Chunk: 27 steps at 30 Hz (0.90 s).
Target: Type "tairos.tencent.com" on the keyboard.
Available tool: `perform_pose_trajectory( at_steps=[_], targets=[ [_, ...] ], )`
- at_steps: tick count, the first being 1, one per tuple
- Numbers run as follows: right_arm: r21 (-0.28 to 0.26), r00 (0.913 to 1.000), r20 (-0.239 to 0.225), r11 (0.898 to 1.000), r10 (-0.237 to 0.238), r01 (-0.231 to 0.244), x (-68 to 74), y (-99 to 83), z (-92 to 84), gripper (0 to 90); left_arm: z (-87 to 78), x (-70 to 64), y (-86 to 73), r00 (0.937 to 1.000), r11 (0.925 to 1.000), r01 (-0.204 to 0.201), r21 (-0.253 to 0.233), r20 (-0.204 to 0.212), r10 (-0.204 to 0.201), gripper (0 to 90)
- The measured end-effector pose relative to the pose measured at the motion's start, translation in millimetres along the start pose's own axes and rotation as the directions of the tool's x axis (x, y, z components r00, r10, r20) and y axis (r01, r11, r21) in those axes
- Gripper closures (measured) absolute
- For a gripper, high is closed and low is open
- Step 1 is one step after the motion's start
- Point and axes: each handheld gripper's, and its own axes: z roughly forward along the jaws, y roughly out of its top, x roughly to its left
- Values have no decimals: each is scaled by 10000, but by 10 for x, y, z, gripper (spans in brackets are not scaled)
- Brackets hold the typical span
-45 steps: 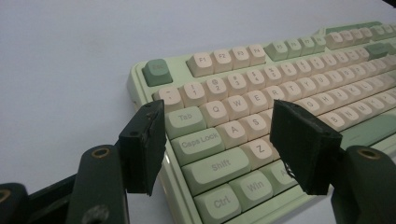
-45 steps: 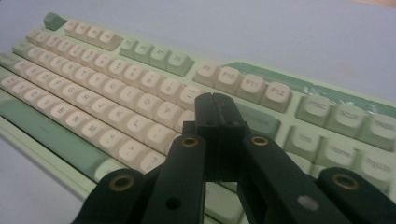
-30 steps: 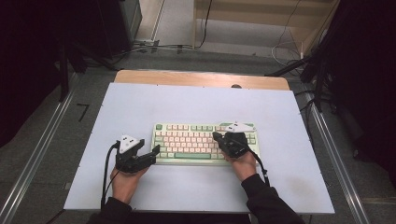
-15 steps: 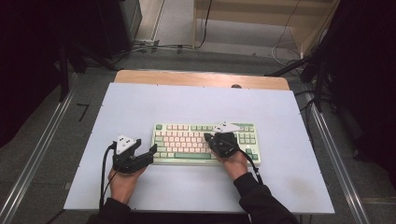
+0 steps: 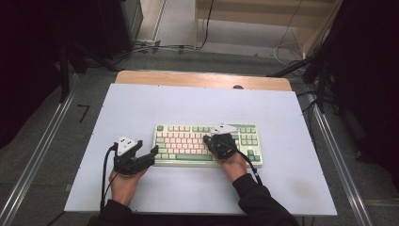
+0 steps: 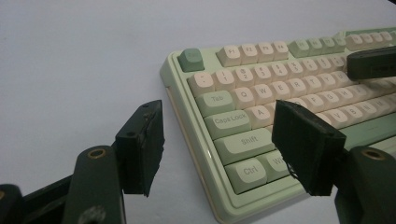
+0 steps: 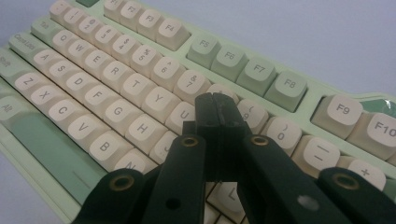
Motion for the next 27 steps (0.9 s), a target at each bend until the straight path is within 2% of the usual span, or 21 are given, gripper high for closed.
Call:
perform_pose_trajectory(
  at_steps=[2,7,11,12,13,14,15,16,17,18,20,23,24,27],
  targets=[
    [18,10000,-6,10000,9,-9,-3,-1,-7,876,2,-5,3,10000,10000,-16,41,35,16,347],
    [-321,9999,-85,9994,141,-144,-9,13,-80,874,23,-16,12,9999,10000,-46,65,128,46,348],
    [-442,9995,-199,9987,237,-245,-32,11,-135,772,46,-31,24,9996,10000,-69,66,259,68,362],
    [-553,9994,-198,9981,273,-283,-41,9,-168,698,52,-34,27,9996,9999,-85,74,271,83,377],
    [-553,9994,-198,9981,273,-283,-41,9,-168,698,59,-37,31,9995,9999,-114,71,307,112,377],
    [-660,9993,-184,9973,324,-336,-56,0,-196,617,66,-42,35,9994,9999,-123,90,320,120,393],
    [-660,9993,-184,9973,324,-336,-56,0,-196,617,77,-47,37,9992,9999,-108,89,374,105,393],
    [-638,9988,-217,9969,447,-460,-82,-18,-203,513,85,-49,40,9990,9998,-142,109,417,137,412],
    [-591,9985,-201,9969,506,-517,-96,-28,-206,476,93,-54,44,9989,9998,-166,127,451,160,425],
    [-591,9985,-201,9969,506,-517,-96,-28,-206,476,104,-59,47,9986,9998,-167,102,494,162,425],
    [-537,9978,-114,9964,646,-651,-122,-47,-215,395,126,-69,55,9983,9998,-160,124,560,153,447],
    [-538,9970,28,9956,773,-770,-157,-71,-245,342,159,-80,67,9972,9996,-178,196,733,164,501],
    [-592,9965,68,9948,838,-832,-178,-88,-271,324,167,-82,73,9966,9995,-219,212,795,201,557],
    [-628,9954,149,9936,946,-935,-197,-107,-297,319,201,-102,85,9950,9995,-226,227,979,202,601]
  ],
)
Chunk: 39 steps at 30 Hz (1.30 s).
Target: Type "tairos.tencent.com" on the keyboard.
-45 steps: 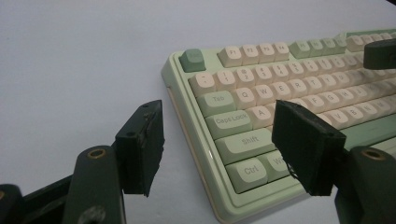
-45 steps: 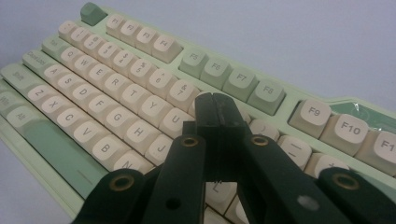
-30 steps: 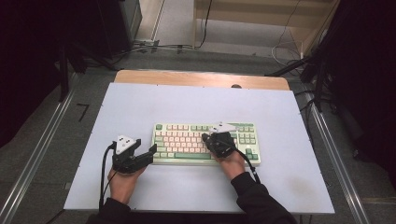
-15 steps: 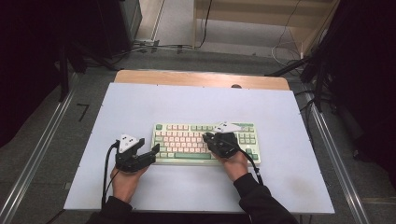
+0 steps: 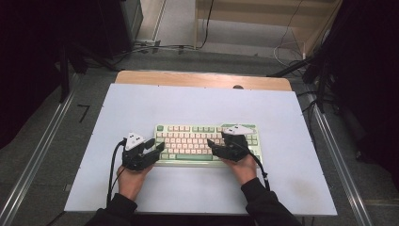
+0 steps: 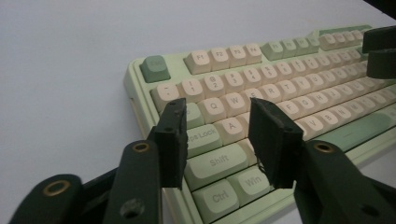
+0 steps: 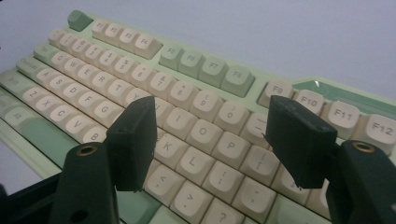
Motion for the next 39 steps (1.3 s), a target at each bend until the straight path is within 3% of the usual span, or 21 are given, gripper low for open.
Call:
perform_pose_trajectory(
  at_steps=[12,39],
  targets=[
    [-109,9987,322,9992,391,-388,-123,-89,-147,310,137,-81,66,9986,9992,-300,277,438,287,900],
    [-223,9945,718,9969,767,-753,-226,-176,-275,303,548,-284,272,9914,9936,-901,687,1015,829,900]
  ],
)
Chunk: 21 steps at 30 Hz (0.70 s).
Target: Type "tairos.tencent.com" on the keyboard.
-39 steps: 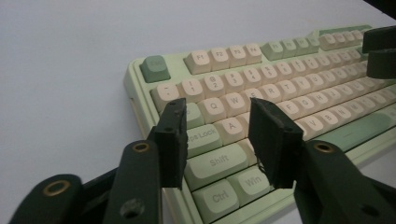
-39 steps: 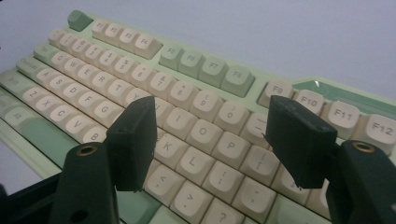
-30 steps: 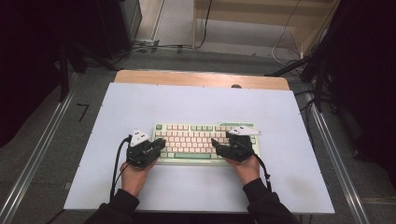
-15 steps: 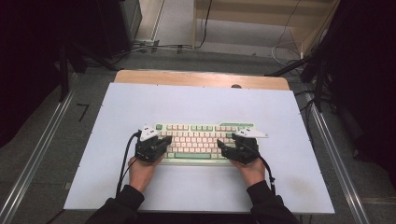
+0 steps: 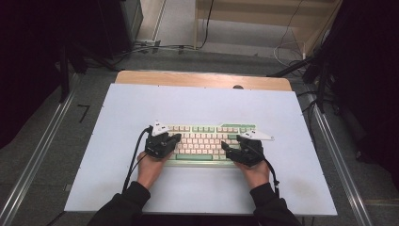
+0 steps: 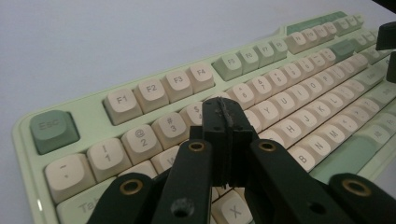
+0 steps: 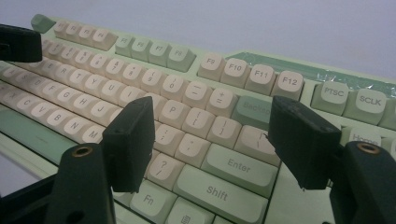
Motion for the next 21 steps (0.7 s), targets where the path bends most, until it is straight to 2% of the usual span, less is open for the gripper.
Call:
perform_pose_trajectory(
  at_steps=[14,21],
  targets=[
    [-39,9999,20,9999,161,-161,-47,-6,-24,303,124,-56,15,9998,9995,-127,297,122,124,900],
    [-36,9999,22,9999,158,-158,-55,-10,-20,303,135,-46,14,10000,9992,-30,388,87,27,900]
  ],
)
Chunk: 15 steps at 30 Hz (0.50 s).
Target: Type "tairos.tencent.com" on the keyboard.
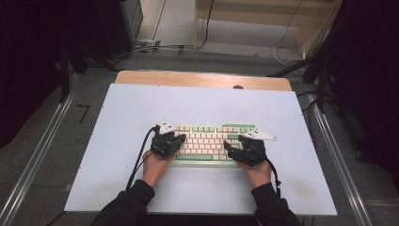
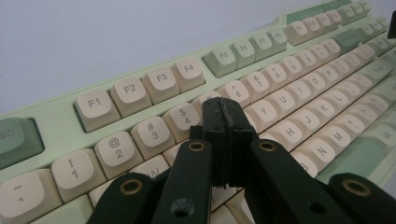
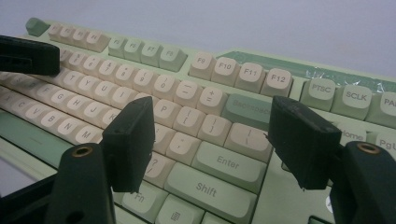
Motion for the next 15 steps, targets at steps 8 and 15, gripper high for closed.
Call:
perform_pose_trajectory(
  at_steps=[8,15],
  targets=[
    [25,10000,16,10000,17,-17,8,-2,6,303,0,7,4,10000,10000,26,31,19,-26,900],
    [8,10000,18,10000,20,-20,9,-3,4,303,2,7,6,10000,10000,36,40,20,-36,900]
  ],
)
